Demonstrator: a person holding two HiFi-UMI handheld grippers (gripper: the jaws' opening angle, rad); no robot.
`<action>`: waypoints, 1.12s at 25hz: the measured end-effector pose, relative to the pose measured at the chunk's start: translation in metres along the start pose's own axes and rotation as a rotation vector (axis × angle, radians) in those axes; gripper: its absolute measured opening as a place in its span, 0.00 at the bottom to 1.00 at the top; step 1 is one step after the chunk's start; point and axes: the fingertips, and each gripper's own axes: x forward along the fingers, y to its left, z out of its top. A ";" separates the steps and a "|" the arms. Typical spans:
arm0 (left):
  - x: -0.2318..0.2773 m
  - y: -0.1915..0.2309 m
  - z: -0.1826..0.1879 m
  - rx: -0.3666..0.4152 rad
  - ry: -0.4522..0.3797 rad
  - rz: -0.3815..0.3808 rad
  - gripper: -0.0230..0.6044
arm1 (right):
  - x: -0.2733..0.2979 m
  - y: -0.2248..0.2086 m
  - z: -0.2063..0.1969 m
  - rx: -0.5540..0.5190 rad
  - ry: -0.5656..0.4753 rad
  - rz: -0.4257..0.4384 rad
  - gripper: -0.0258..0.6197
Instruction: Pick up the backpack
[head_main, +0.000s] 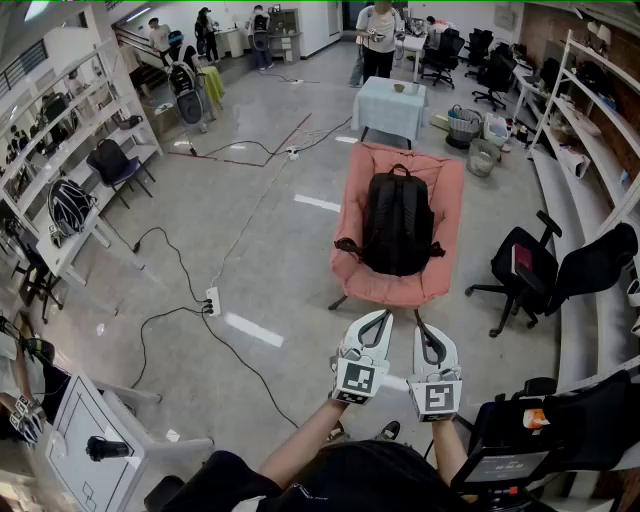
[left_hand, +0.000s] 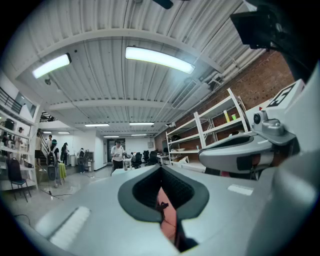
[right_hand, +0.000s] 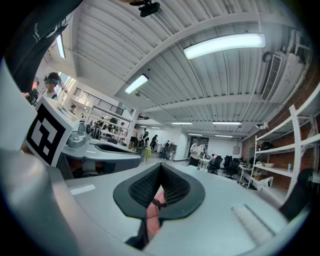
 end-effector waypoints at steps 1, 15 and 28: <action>0.000 0.005 -0.006 0.007 0.005 0.000 0.04 | 0.004 0.002 0.000 0.006 0.003 -0.008 0.06; 0.024 0.016 -0.037 0.032 0.065 -0.021 0.04 | 0.032 0.003 -0.021 0.022 0.034 0.018 0.06; 0.126 -0.009 -0.043 0.068 0.135 0.052 0.04 | 0.070 -0.086 -0.052 0.136 -0.039 0.186 0.06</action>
